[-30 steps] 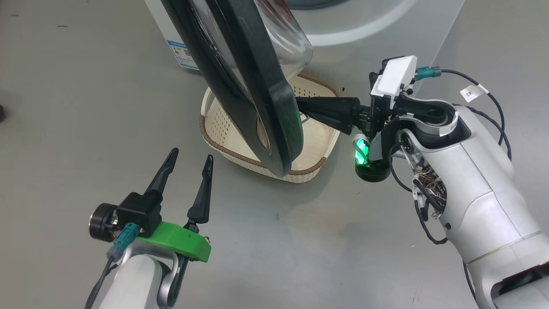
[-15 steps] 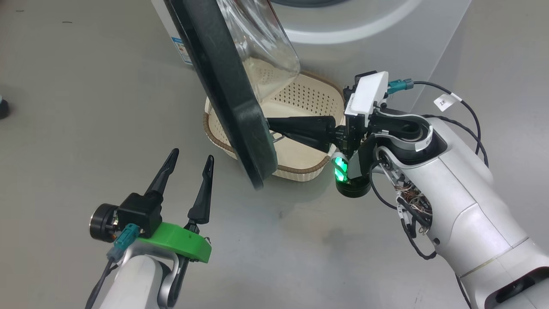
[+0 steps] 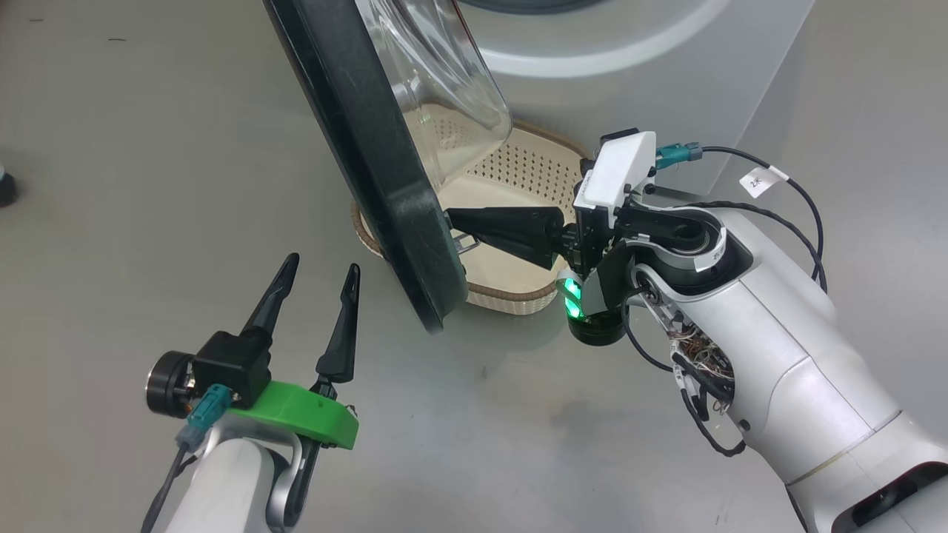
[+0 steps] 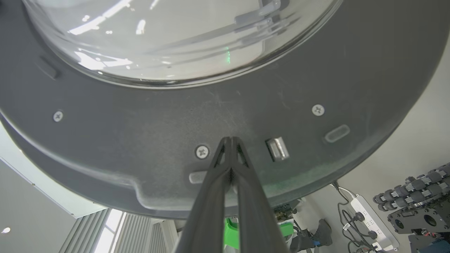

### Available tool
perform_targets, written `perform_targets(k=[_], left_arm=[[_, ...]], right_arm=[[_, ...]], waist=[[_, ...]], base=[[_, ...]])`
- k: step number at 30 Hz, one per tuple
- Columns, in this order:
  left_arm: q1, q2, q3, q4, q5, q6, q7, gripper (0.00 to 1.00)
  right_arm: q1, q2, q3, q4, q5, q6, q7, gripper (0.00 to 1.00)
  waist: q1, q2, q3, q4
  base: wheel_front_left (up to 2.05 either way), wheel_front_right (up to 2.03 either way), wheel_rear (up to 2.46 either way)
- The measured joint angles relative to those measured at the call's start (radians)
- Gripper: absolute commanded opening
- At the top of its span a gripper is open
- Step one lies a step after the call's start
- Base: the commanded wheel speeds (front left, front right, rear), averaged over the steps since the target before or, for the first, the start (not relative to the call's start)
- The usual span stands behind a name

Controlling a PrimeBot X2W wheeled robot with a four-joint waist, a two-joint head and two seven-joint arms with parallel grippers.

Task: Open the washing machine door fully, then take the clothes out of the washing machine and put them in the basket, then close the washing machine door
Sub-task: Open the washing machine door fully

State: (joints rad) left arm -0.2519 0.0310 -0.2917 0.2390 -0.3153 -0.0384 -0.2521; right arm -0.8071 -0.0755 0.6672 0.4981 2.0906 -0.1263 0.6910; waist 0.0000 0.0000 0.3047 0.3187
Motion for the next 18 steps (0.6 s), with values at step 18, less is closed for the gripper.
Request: perform_targets(k=[18], left_arm=[[0.041, 0.007, 0.071, 0.014, 0.035, 0.009, 0.000, 1.00]], right_arm=[[0.009, -0.196, 0.080, 0.008, -0.455, 0.189, -0.278, 0.00]], waist=[[0.0000, 0.0000, -0.111, -0.063]], base=[[0.00, 0.00, 0.00]])
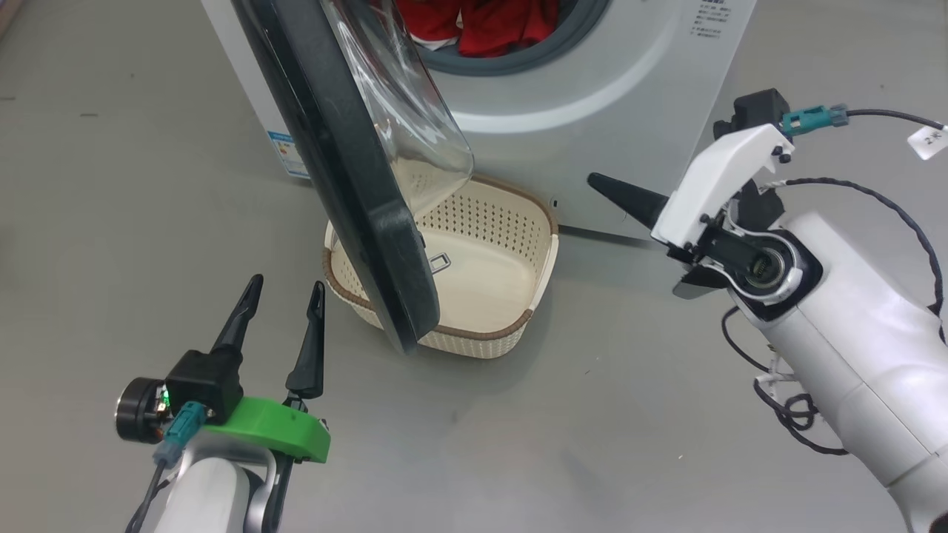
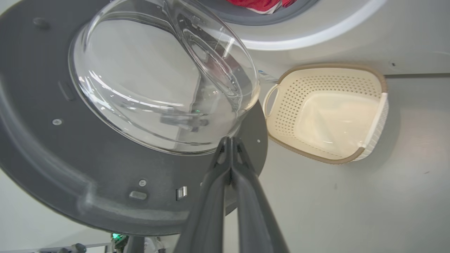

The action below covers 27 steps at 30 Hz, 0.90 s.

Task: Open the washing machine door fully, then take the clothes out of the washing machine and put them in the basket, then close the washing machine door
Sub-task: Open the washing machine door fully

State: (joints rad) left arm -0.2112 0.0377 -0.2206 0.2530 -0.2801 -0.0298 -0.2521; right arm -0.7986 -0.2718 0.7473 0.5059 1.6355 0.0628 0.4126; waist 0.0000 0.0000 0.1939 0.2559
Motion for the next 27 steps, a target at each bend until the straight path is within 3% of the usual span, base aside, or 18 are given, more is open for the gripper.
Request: perform_targets(k=[3, 12, 24, 27], left_arm=[[0.014, 0.001, 0.018, 0.000, 0.000, 0.005, 0.000, 1.00], [0.074, 0.015, 0.046, -0.001, 0.000, 0.010, 0.000, 1.00], [0.108, 0.019, 0.073, -0.021, 0.009, 0.012, 0.000, 1.00], [0.117, 0.019, 0.080, -0.021, 0.009, 0.012, 0.000, 1.00]], right_arm=[[0.025, -0.059, 0.043, -0.011, -0.143, 0.047, -0.092, 0.00], [0.134, -0.137, 0.119, -0.058, -0.446, 0.045, -0.392, 0.00], [0.272, -0.145, 0.118, -0.108, -0.593, -0.077, -0.690, 0.00], [0.317, -0.142, 0.106, -0.112, -0.598, -0.111, -0.704, 0.00]], waist=[[0.0000, 0.0000, -0.027, -0.014], [0.0000, 0.0000, -0.095, -0.057], [0.0000, 0.0000, -0.130, -0.116], [0.0000, 0.0000, -0.137, -0.126]], base=[[0.00, 0.00, 0.00], [0.00, 0.00, 0.00], [0.00, 0.00, 0.00], [0.00, 0.00, 0.00]])
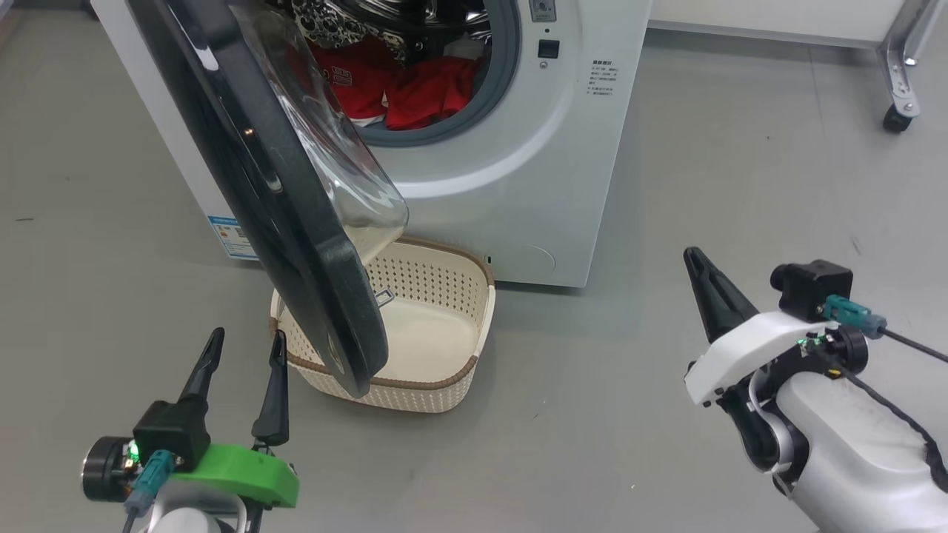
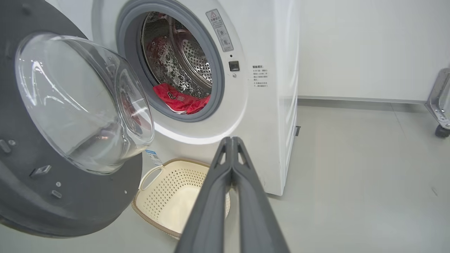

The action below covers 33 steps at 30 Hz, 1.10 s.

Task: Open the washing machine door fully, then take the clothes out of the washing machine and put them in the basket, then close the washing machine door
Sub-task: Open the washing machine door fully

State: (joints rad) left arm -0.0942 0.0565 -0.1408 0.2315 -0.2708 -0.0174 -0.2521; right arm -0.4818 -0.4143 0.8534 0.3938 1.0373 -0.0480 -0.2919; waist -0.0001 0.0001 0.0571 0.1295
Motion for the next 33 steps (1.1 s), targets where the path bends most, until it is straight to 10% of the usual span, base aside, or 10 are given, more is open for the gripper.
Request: perform_targets(k=[2, 5, 33], left_arm=[[0.007, 0.001, 0.005, -0.001, 0.000, 0.000, 0.000, 1.00], [0.013, 0.004, 0.012, -0.001, 0.000, 0.000, 0.000, 1.00], [0.024, 0.008, 0.036, -0.013, 0.010, -0.001, 0.000, 1.00]], right_arm=[[0.032, 0.008, -0.014, -0.003, 0.000, -0.016, 0.016, 0.00], [0.075, 0.029, -0.038, -0.023, 0.001, -0.036, 0.021, 1.00], [0.300, 0.098, -0.318, -0.265, -0.269, -0.069, 0.035, 1.00]], waist=[[0.0000, 0.0000, -0.005, -0.007], [0.0000, 0.0000, -0.011, -0.018], [0.0000, 0.0000, -0.013, -0.059]], base=[[0.00, 0.00, 0.00], [0.00, 0.00, 0.00], [0.00, 0.00, 0.00]])
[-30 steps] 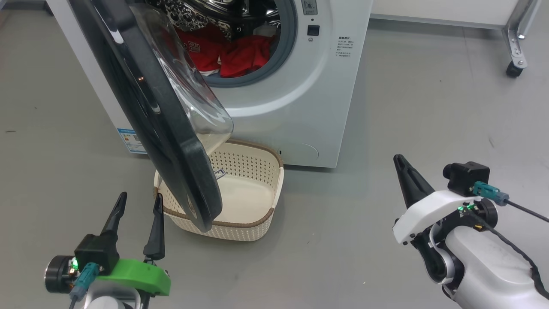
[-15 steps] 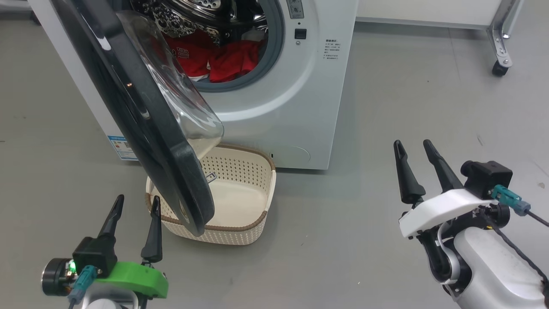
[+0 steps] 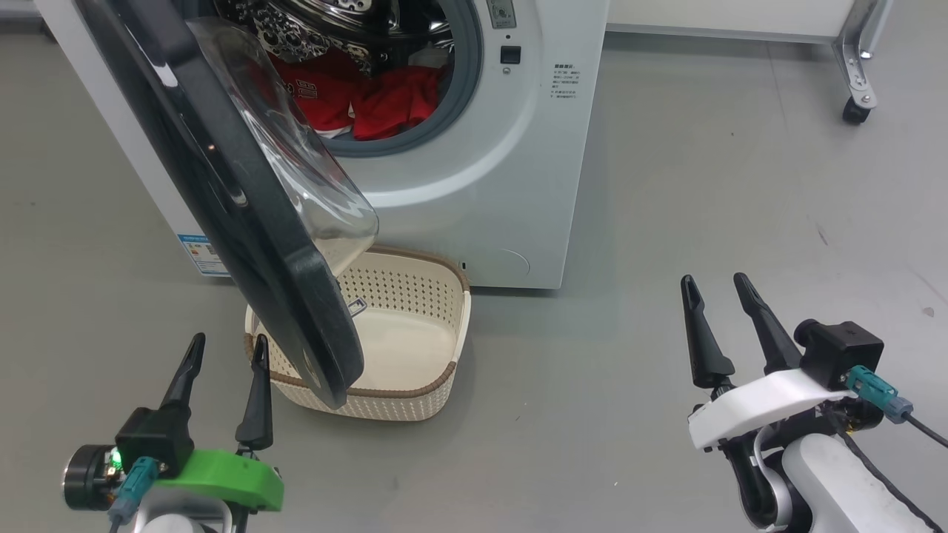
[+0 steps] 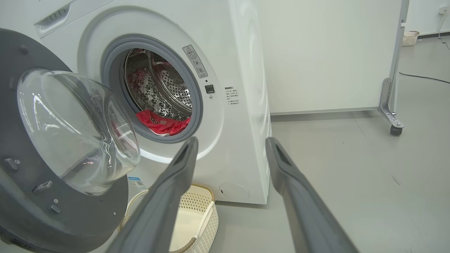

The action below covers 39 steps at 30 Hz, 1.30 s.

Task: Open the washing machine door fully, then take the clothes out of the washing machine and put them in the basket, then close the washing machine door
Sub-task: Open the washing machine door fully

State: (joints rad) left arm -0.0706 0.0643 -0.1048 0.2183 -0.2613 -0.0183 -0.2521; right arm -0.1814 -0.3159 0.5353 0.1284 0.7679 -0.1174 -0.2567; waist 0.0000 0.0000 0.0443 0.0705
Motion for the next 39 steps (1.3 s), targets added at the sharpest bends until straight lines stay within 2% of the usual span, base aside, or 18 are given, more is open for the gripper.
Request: perform_targets(k=[21, 39], left_arm=[[0.000, -0.001, 0.005, -0.002, 0.008, -0.013, 0.000, 1.00], [0.000, -0.007, 0.009, -0.002, 0.008, -0.022, 0.000, 1.00]], right_arm=[[0.089, 0.035, -0.039, -0.063, -0.102, -0.001, 0.000, 1.00], [0.130, 0.065, -0.085, -0.091, -0.122, 0.002, 0.000, 1.00]], waist=[[0.0000, 0.0000, 0.012, -0.012], [0.0000, 0.0000, 0.015, -0.017]], base=[[0.00, 0.00, 0.00], [0.00, 0.00, 0.00]])
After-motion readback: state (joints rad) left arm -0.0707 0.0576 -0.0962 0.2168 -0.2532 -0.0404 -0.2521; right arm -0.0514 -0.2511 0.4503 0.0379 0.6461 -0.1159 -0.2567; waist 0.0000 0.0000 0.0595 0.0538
